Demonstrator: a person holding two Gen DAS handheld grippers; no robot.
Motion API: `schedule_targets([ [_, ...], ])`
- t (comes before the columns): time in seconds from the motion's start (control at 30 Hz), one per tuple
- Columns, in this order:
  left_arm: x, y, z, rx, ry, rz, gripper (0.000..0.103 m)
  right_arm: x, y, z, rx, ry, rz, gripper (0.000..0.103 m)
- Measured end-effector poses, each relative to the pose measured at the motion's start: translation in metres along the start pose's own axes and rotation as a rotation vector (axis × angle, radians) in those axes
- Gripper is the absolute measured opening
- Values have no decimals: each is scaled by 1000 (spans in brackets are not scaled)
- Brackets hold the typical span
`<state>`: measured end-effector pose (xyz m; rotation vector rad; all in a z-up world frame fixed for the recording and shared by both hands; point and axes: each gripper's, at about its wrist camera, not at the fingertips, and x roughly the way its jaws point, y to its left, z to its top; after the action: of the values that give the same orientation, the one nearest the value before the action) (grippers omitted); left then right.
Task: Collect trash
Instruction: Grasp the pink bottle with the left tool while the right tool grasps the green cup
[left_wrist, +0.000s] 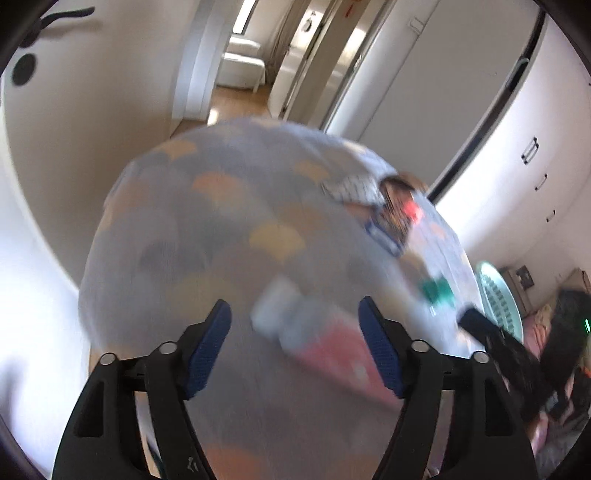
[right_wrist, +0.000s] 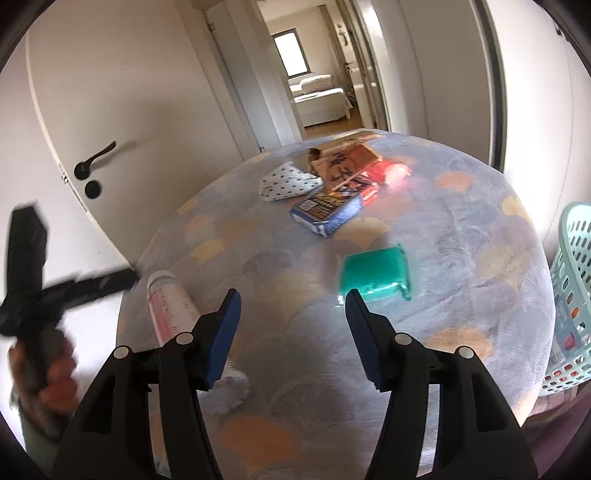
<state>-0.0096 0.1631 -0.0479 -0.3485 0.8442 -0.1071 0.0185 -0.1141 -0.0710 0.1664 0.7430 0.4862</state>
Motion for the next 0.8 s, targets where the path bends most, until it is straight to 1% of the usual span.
schedule_targets([
  [0.1,-3,-7,-17,-7,29,-46,80,-4,-10,-1,27,-5,6,55],
  [0.17,8,-10,-22,-26,68,-80,81,-7,-15,-2,28,-7,-9,55],
  [0.23,26,-15,-22,-55,113,-81,81,-9,-21,-2,33,-6,-27,55],
  [0.27,32,-18,-21,-62,121,-102,81,-11,-25,-3,42,-5,-33,55],
  [0.3,41,-22,-18,-70,127,-139,81,-14,-29,-4,52,-7,-36,55],
  [0.37,50,-27,-13,-74,140,-127,81,-18,-36,-6,67,-12,-45,55],
  [0.43,59,-38,-6,-38,136,-101,81,-21,-41,-7,78,-15,-51,56],
  [0.47,64,-45,-2,-11,134,-84,81,-22,-44,-8,86,-14,-56,56],
  [0.6,88,-81,10,156,167,-6,81,-21,-52,-8,104,-5,-65,56],
  [0.67,95,-97,9,217,189,9,80,-22,-56,-8,106,-5,-73,56],
  [0.73,96,-104,4,241,208,24,80,-20,-59,-7,105,1,-76,56],
  [0.8,93,-108,-8,272,220,69,80,-16,-61,-6,100,13,-88,59],
])
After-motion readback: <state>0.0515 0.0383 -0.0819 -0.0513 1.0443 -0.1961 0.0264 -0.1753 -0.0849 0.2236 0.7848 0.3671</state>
